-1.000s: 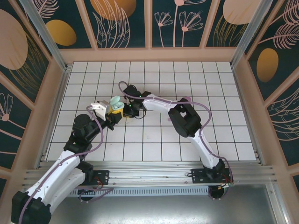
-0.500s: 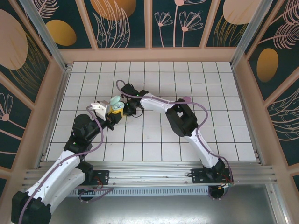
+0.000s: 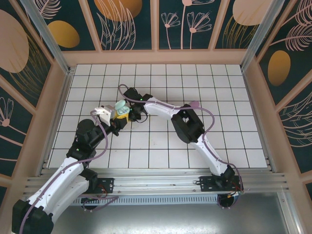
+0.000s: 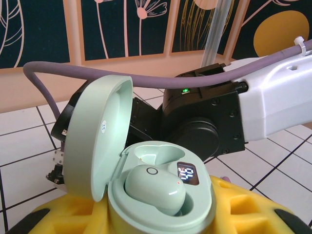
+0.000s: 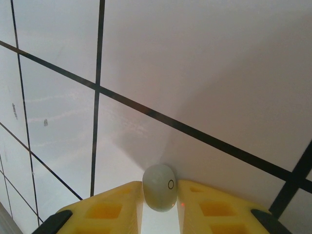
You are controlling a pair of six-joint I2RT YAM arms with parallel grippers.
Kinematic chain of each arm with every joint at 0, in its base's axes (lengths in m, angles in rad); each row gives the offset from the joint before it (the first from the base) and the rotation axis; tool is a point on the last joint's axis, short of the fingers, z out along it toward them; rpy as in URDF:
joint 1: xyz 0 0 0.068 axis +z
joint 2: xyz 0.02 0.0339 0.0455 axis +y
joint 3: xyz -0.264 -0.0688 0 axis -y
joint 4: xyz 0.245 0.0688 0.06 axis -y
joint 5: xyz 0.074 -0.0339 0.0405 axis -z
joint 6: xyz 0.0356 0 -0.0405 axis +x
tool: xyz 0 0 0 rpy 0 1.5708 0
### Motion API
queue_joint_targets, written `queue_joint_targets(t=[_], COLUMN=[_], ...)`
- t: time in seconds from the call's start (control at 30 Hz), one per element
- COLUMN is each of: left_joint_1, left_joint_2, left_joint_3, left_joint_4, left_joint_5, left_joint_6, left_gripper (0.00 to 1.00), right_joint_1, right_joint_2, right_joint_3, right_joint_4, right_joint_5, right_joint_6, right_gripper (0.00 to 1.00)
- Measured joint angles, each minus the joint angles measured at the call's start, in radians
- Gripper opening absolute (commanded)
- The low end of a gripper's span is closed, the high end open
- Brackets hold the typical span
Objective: Insert wireless bluetooth earbuds into charging case
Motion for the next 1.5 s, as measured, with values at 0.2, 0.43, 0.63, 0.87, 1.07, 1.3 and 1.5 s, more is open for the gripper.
queue_joint_targets(t=[0.2, 0.43, 0.63, 0.87, 1.07, 1.3, 1.5], left_joint_1=[0.0, 0.0, 0.0, 0.0, -0.013, -0.068, -0.088], left_joint_2=[0.0, 0.002, 0.026, 0.143, 0.263, 0.362, 0.381], left_joint_3=[0.0, 0.0, 0.0, 0.0, 0.004, 0.04, 0.048], left_joint_4=[-0.003, -0.005, -0.001, 0.084, 0.172, 0.196, 0.207], left_joint_5=[0.0, 0.001, 0.024, 0.086, 0.132, 0.14, 0.139], left_joint_6=[0.001, 0.001, -0.003, -0.047, -0.065, -0.063, -0.056], left_gripper=[0.18, 0.19, 0.19, 0.18, 0.18, 0.18, 0.18], right_joint_1=[0.0, -0.001, -0.026, -0.154, -0.266, -0.245, -0.199], right_joint_2=[0.003, -0.009, -0.113, -0.356, -0.529, -0.551, -0.489], right_joint_3=[0.009, -0.014, -0.176, -0.497, -0.664, -0.677, -0.635], right_joint_4=[-0.011, 0.009, 0.033, -0.01, -0.114, -0.235, -0.278], right_joint_5=[0.002, 0.014, 0.036, 0.056, 0.141, 0.23, 0.268], right_joint_6=[-0.018, -0.041, -0.078, -0.17, -0.269, -0.362, -0.398], right_gripper=[0.17, 0.13, 0.12, 0.12, 0.12, 0.12, 0.12])
